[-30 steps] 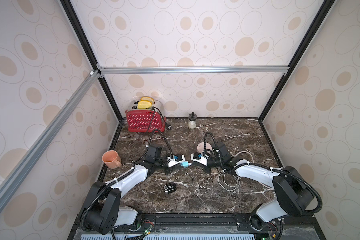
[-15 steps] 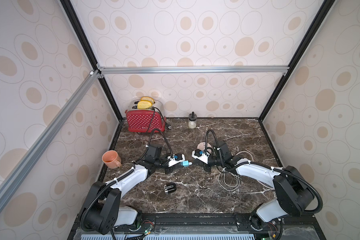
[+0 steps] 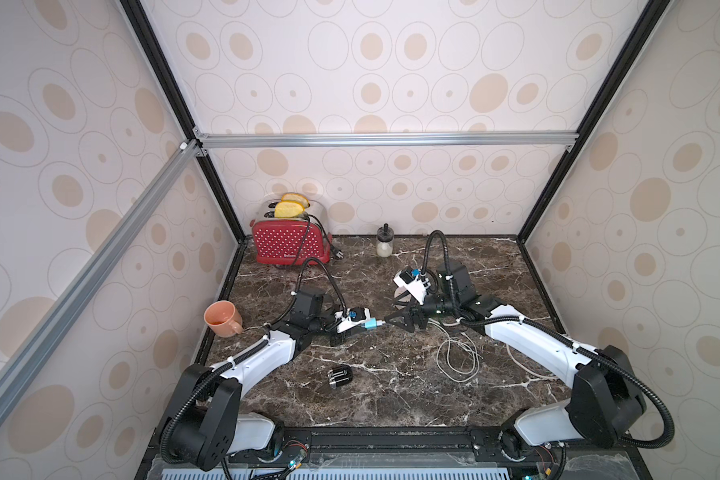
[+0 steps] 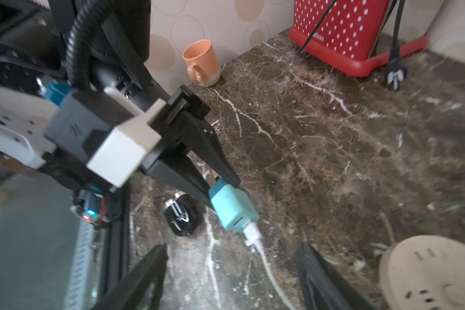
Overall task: Charge the electric shaver
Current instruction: Insert the charging cable into the plug, then insert the plug into the socket.
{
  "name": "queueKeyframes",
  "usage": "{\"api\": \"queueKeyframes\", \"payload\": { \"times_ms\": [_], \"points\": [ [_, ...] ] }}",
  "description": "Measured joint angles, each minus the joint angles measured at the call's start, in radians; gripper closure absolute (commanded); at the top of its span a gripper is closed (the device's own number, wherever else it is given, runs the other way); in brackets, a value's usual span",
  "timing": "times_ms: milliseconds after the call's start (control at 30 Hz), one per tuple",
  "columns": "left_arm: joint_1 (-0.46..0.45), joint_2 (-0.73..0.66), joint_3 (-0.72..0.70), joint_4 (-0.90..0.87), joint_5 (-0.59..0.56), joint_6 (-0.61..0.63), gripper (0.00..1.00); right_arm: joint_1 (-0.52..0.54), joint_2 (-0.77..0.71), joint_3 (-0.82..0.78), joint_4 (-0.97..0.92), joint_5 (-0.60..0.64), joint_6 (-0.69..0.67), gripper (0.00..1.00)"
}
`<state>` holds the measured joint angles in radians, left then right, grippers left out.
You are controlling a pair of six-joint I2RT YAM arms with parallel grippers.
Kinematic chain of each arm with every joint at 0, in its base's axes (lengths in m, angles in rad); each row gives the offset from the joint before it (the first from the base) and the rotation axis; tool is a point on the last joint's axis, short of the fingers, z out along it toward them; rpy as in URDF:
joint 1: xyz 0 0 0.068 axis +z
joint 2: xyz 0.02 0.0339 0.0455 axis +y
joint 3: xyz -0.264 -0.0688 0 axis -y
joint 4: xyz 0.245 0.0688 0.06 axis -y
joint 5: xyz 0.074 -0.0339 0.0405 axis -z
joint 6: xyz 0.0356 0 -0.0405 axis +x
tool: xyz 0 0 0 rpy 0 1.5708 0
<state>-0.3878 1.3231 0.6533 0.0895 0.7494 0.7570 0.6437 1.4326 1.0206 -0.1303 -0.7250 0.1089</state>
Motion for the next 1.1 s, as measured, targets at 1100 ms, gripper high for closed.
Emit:
{"api": "queueKeyframes", "payload": {
  "times_ms": [1100],
  "points": [
    [0.04, 0.042, 0.172, -0.195, 0.243, -0.047, 1.0, 0.0, 0.201, -0.174, 0.578, -0.156, 0.706, 0.0]
  ]
}}
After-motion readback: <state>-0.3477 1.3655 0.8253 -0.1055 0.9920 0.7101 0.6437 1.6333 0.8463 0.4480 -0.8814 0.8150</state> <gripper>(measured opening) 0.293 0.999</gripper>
